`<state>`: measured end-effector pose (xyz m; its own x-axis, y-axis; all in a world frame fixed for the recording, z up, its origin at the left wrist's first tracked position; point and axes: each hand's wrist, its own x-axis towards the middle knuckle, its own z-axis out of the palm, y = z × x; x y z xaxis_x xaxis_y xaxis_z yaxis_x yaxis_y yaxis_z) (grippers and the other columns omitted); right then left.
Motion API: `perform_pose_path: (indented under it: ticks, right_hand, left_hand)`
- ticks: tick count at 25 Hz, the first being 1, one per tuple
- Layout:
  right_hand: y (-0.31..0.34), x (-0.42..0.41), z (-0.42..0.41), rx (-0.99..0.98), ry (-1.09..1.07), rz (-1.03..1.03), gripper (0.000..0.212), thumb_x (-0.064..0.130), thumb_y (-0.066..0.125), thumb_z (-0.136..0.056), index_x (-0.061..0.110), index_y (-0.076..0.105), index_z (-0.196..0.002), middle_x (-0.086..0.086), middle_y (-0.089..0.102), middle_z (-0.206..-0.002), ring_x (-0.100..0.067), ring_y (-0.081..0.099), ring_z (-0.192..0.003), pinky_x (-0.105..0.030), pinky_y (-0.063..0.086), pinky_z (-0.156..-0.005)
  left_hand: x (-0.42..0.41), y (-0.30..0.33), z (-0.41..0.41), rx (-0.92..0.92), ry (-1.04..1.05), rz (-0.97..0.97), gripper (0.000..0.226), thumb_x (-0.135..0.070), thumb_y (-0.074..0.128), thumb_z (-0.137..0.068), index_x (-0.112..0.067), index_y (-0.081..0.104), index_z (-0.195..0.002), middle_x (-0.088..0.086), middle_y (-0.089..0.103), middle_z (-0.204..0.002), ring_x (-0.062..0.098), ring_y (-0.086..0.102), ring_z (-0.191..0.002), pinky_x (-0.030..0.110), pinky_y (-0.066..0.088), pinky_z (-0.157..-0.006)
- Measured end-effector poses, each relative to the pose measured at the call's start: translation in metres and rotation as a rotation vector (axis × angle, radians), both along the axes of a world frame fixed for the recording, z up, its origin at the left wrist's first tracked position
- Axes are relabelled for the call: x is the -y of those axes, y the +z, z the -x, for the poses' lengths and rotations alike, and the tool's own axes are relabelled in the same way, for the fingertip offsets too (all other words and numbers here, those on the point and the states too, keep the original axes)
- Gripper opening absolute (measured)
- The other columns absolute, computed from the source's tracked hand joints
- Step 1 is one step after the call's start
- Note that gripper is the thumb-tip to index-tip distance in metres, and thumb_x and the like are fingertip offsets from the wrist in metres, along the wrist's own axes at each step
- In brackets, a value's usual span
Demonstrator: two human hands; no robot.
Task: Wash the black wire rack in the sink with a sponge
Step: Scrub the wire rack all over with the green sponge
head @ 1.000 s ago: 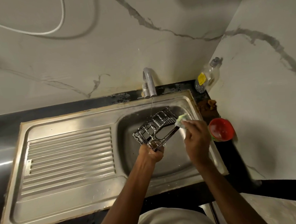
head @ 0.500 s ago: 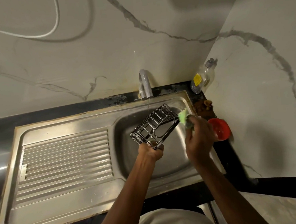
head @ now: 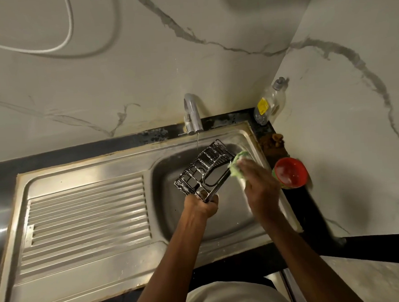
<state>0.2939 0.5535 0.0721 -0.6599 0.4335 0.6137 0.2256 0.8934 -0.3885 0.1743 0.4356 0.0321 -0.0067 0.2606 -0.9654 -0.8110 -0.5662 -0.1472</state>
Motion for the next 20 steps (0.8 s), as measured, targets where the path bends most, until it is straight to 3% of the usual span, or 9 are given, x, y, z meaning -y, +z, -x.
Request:
perform_pose_path:
  ticks: [3, 5, 8, 10, 12, 14, 16, 18, 20]
  right_hand:
    - [-0.001, 0.035, -0.009, 0.044, 0.267, -0.101, 0.027, 0.004, 0.054, -0.096, 0.004, 0.077, -0.11, -0.012, 0.074, -0.117, -0.024, 0.07, -0.108, -0.035, 0.056, -0.093]
    - [0.007, 0.024, -0.008, 0.012, 0.241, 0.012, 0.027, 0.004, 0.056, -0.09, 0.006, 0.076, -0.108, -0.009, 0.075, -0.113, -0.022, 0.069, -0.103, -0.035, 0.056, -0.089]
    - [0.022, -0.02, 0.015, -0.124, -0.061, 0.736, 0.021, 0.01, 0.067, -0.078, 0.009, 0.072, -0.098, -0.008, 0.072, -0.096, -0.02, 0.066, -0.089, -0.04, 0.057, -0.077]
    - [0.026, -0.043, 0.029, -0.147, -0.047, 1.325, 0.034, 0.018, 0.066, -0.066, 0.007, 0.07, -0.097, -0.017, 0.069, -0.094, -0.026, 0.062, -0.091, -0.04, 0.053, -0.078]
    - [0.029, -0.047, 0.034, -0.127, 0.028, 1.729, 0.04, 0.012, 0.064, -0.069, 0.003, 0.067, -0.108, -0.022, 0.065, -0.105, -0.032, 0.061, -0.101, -0.05, 0.055, -0.081]
    - [0.03, -0.043, 0.033, -0.094, 0.07, 1.882, 0.03, 0.001, 0.052, -0.084, 0.003, 0.063, -0.112, -0.019, 0.067, -0.104, -0.032, 0.067, -0.098, -0.055, 0.06, -0.076]
    - [0.022, -0.039, 0.034, -0.095, 0.061, 1.978, 0.033, -0.005, 0.041, -0.091, 0.0, 0.059, -0.118, -0.021, 0.073, -0.1, -0.034, 0.073, -0.093, -0.059, 0.057, -0.086]
    - [0.008, -0.034, 0.037, -0.099, 0.052, 2.042, 0.039, -0.004, 0.046, -0.087, -0.003, 0.056, -0.125, -0.029, 0.07, -0.114, -0.043, 0.068, -0.111, -0.064, 0.045, -0.105]
    - [0.001, -0.025, 0.043, -0.088, -0.003, 2.061, 0.046, -0.002, 0.053, -0.083, -0.004, 0.056, -0.129, -0.035, 0.059, -0.132, -0.049, 0.057, -0.125, -0.063, 0.045, -0.105]
  left_hand:
    - [0.007, 0.01, -0.003, -0.044, -0.132, -0.068, 0.045, -0.02, 0.028, -0.103, -0.008, 0.06, -0.075, 0.01, 0.062, -0.065, 0.02, 0.059, -0.057, 0.023, 0.052, -0.058]
    - [0.01, 0.015, 0.005, -0.059, -0.087, -0.119, 0.048, -0.016, 0.027, -0.103, -0.009, 0.055, -0.064, 0.007, 0.055, -0.051, 0.015, 0.055, -0.039, 0.02, 0.044, -0.038]
    - [0.016, 0.016, 0.006, -0.104, -0.117, -0.141, 0.07, -0.011, 0.023, -0.104, -0.008, 0.043, -0.038, -0.003, 0.037, -0.032, 0.005, 0.035, -0.02, 0.009, 0.024, -0.03]
    - [0.02, 0.018, 0.005, -0.104, -0.138, -0.164, 0.069, -0.012, 0.023, -0.106, -0.008, 0.041, -0.039, -0.003, 0.036, -0.032, 0.005, 0.034, -0.019, 0.009, 0.023, -0.027]
    - [0.023, 0.016, 0.01, -0.08, -0.131, -0.163, 0.065, -0.013, 0.025, -0.107, -0.008, 0.042, -0.044, -0.002, 0.038, -0.032, 0.005, 0.035, -0.018, 0.01, 0.024, -0.025]
    - [0.029, 0.01, 0.014, -0.124, -0.177, -0.133, 0.068, -0.014, 0.026, -0.107, -0.004, 0.048, -0.043, 0.002, 0.044, -0.033, 0.006, 0.037, -0.019, 0.012, 0.025, -0.023]
    - [0.036, -0.002, 0.021, -0.181, -0.203, -0.034, 0.059, -0.014, 0.03, -0.104, -0.001, 0.056, -0.053, 0.006, 0.053, -0.04, 0.009, 0.043, -0.023, 0.014, 0.031, -0.025]
    - [0.043, -0.011, 0.026, -0.321, -0.334, 0.141, 0.036, -0.02, 0.04, -0.098, -0.006, 0.064, -0.075, 0.006, 0.059, -0.053, 0.016, 0.05, -0.035, 0.017, 0.04, -0.037]
    - [0.047, -0.015, 0.022, -0.54, -0.503, 0.443, 0.026, -0.023, 0.05, -0.096, -0.005, 0.067, -0.09, 0.009, 0.062, -0.07, 0.025, 0.057, -0.057, 0.029, 0.042, -0.053]
